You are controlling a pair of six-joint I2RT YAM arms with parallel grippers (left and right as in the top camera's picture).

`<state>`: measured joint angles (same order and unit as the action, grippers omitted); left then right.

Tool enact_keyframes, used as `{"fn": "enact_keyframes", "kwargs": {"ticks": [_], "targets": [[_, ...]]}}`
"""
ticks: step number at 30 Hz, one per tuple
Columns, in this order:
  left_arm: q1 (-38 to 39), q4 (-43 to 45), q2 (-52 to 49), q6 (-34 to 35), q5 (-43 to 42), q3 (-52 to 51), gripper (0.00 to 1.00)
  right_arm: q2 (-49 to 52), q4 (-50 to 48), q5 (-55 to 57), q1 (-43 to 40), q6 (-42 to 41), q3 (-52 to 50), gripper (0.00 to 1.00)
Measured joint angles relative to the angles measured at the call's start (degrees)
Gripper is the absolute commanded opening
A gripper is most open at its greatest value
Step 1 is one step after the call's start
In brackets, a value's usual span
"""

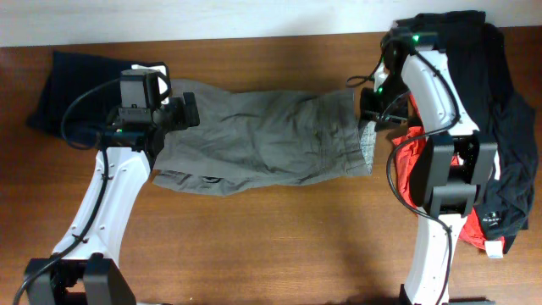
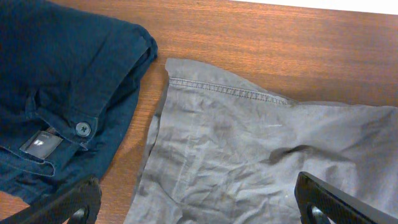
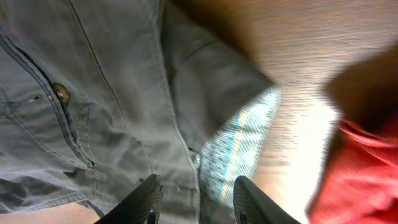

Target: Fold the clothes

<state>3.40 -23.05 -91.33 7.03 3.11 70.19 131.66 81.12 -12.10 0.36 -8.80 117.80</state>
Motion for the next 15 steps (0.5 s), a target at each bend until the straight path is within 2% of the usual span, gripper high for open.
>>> {"fn": "enact_keyframes", "kwargs": {"ticks": [5,12,15], "targets": [[0.0,-0.6,-0.1,-0.9,0.0,0.0,0.99,0.0,-4.9,-2.5,0.5,0.7,-5.1,0.42],[0.0,-2.5,-1.5,-3.9,0.0,0.0,0.98,0.1,-5.5,-2.8,-0.1,1.2,-6.1,0.42],[0.0,-2.5,-5.0,-4.5,0.0,0.0,0.94,0.1,-5.5,-3.0,-0.8,1.9,-6.1,0.41]]}}
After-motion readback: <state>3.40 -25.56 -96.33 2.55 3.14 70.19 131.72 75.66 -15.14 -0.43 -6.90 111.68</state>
